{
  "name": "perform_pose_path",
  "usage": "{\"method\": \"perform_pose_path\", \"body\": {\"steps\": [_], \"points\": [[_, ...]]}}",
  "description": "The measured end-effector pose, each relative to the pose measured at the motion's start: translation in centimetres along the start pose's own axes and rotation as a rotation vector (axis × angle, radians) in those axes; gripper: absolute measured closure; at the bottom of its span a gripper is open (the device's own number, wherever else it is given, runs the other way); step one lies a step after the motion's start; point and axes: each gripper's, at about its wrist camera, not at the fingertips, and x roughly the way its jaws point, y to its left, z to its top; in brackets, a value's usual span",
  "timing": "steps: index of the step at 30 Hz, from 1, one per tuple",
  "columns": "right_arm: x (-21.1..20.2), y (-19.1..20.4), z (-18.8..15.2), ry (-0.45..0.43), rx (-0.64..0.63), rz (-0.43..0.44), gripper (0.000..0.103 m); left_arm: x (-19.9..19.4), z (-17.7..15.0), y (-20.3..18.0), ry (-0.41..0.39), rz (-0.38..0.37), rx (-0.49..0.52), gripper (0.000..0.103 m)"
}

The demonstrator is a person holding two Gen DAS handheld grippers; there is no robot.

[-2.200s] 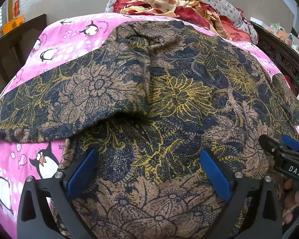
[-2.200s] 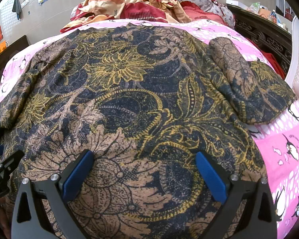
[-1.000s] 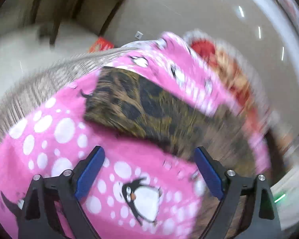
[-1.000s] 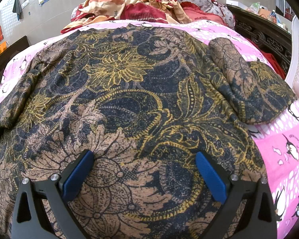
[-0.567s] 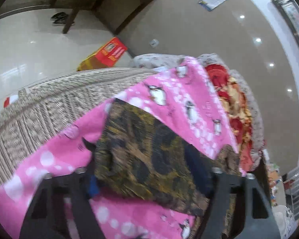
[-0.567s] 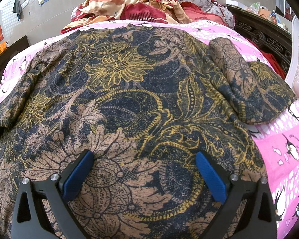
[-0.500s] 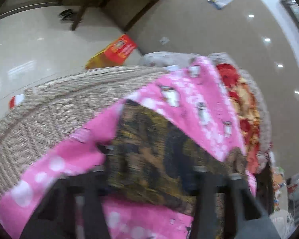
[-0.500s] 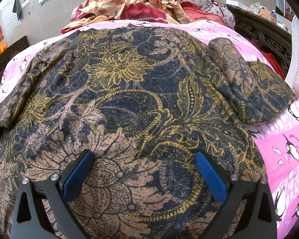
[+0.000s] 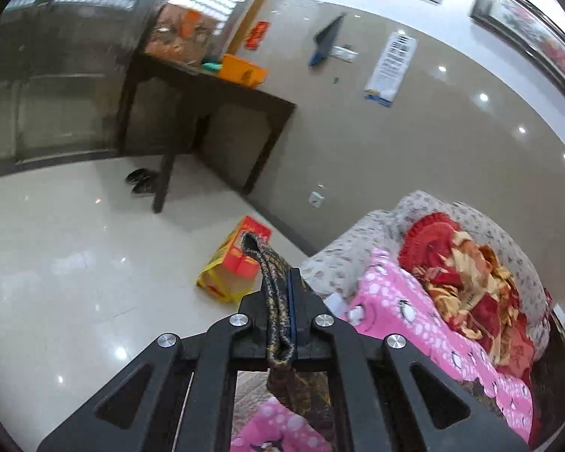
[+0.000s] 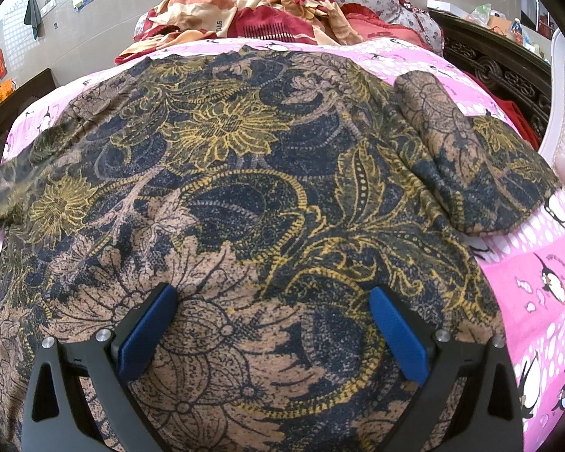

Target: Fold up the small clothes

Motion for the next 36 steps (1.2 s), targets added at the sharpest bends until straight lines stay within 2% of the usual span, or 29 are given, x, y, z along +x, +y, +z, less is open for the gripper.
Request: {"method": "perform_pose_path", "body": {"steps": [2,5,6,7,9,12,13,15,17,19,22,23,26,28,29,31,32,33,35,36], "points": [[0.0,-0.1,-0.1,0.000,0.000,0.000,0.000,0.8,-1.2,-2.6,0.037,-0.071,0.052,0.103],[0.0,-0.1,0.0,0.000,0.000,0.001,0.000,2.9,-5.5,-8.2,0.147,-0.241,0.117,0.103],[0.0,0.0,0.0,0.000,0.000,0.000,0.000,3.9,-8.1,-11.4,0.205,-0.322,0.149,0.103],[0.0,-0.1,0.0,0.000,0.000,0.000,0.000,4.4,-9.5,-13.4,0.232,-0.365,0.172,0.103],[0.0,0.0,0.0,0.000,0.001,0.002,0.000,5.1,-14.4,-19.0,0.309,-0.486,0.261,0.103],[0.0,-0.1,0.0,0.000,0.001,0.001,0.000,6.0,-22.2,-25.6,0.435,-0.614,0.357,0.103],[0.0,0.0,0.0,0.000,0.001,0.001,0.000,6.3,-23.9,-26.8,0.463,-0.630,0.374,0.103],[0.0,-0.1,-0.1,0.001,0.002,0.003,0.000,7.5,-28.5,-28.6,0.542,-0.615,0.445,0.103],[0.0,0.0,0.0,0.002,0.001,0.001,0.000,8.5,-31.2,-28.8,0.622,-0.600,0.473,0.103],[-0.1,0.0,0.0,0.007,0.002,0.003,0.000,8.3,-32.7,-27.6,0.672,-0.589,0.487,0.103],[-0.5,0.3,1.0,0.078,-0.001,-0.001,0.005,6.4,-32.6,-25.7,0.682,-0.627,0.465,0.094],[-1.0,0.4,1.7,0.082,0.014,0.025,0.010,5.8,-32.3,-25.1,0.673,-0.634,0.474,0.092],[-3.0,1.8,4.7,0.011,0.041,0.169,0.010,3.7,-32.0,-21.6,0.618,-0.586,0.534,0.092],[-2.9,4.1,6.5,-0.005,0.006,0.337,0.010,3.8,-31.9,-19.2,0.616,-0.556,0.526,0.092],[-2.4,5.2,7.0,0.002,-0.023,0.404,0.011,3.9,-32.1,-18.4,0.624,-0.558,0.491,0.092],[-1.0,7.7,7.6,-0.002,-0.082,0.516,0.021,3.5,-31.5,-17.5,0.590,-0.532,0.459,0.092],[-0.2,8.8,7.6,-0.002,-0.109,0.543,0.030,3.4,-31.6,-17.4,0.584,-0.513,0.457,0.092],[1.0,9.8,7.7,0.017,-0.138,0.559,0.040,3.4,-31.7,-17.5,0.580,-0.510,0.462,0.092],[3.6,11.2,7.5,0.077,-0.162,0.528,0.058,3.4,-31.7,-17.2,0.573,-0.513,0.452,0.092],[4.5,11.3,7.5,0.091,-0.147,0.530,0.059,3.4,-31.8,-17.1,0.572,-0.518,0.442,0.092]]}}
